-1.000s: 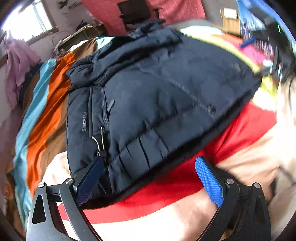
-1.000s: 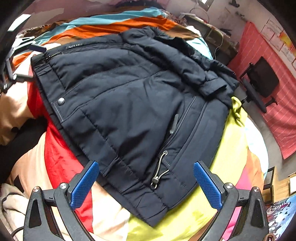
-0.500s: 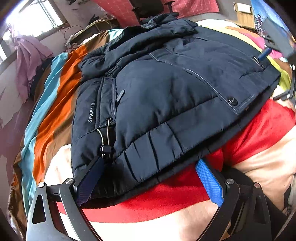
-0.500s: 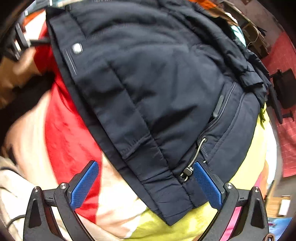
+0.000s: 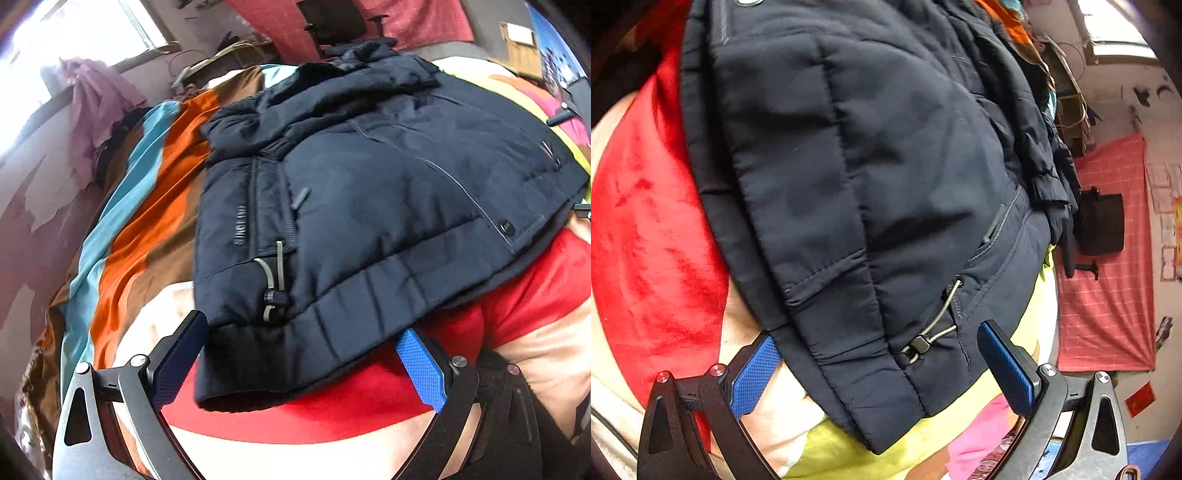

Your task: Fold large clothes

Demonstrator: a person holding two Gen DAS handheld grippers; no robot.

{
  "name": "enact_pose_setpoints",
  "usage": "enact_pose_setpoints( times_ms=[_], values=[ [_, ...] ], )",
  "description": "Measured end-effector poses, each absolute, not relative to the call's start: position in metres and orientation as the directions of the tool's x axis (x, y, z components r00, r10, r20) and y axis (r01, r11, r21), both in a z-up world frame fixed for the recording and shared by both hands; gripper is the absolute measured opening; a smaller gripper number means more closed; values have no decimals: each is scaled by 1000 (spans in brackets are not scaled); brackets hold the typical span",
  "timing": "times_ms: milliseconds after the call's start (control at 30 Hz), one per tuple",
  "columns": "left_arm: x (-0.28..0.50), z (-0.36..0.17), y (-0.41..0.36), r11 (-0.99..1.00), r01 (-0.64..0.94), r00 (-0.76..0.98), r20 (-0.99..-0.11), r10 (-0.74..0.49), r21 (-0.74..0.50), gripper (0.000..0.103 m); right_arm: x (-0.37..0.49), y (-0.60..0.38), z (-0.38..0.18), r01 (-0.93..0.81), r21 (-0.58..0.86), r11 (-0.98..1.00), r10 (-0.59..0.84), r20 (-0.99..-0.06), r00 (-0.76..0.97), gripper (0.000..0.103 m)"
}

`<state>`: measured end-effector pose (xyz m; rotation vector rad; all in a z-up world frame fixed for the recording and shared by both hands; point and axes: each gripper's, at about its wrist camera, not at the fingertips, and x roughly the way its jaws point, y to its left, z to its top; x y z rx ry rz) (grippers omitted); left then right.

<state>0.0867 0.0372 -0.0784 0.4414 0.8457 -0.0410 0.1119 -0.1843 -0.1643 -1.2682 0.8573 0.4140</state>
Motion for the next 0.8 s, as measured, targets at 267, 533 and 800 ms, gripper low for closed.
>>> enact_pose_setpoints(
  times_ms=[267,533,800],
  values=[
    [85,-60,32,907,208,719,-686,111,366,96,136,-202,-110,-634,-590,500,-46,-749,661,87],
    [82,-46,22,891,293,732,-681,24,346,48,128,-199,-91,-688,-478,545,83,-787,612,31],
    [96,-38,15,911,344,672,-737,-70,227,13,120,-194,-90,-710,-479,517,127,-777,617,9]
  ],
)
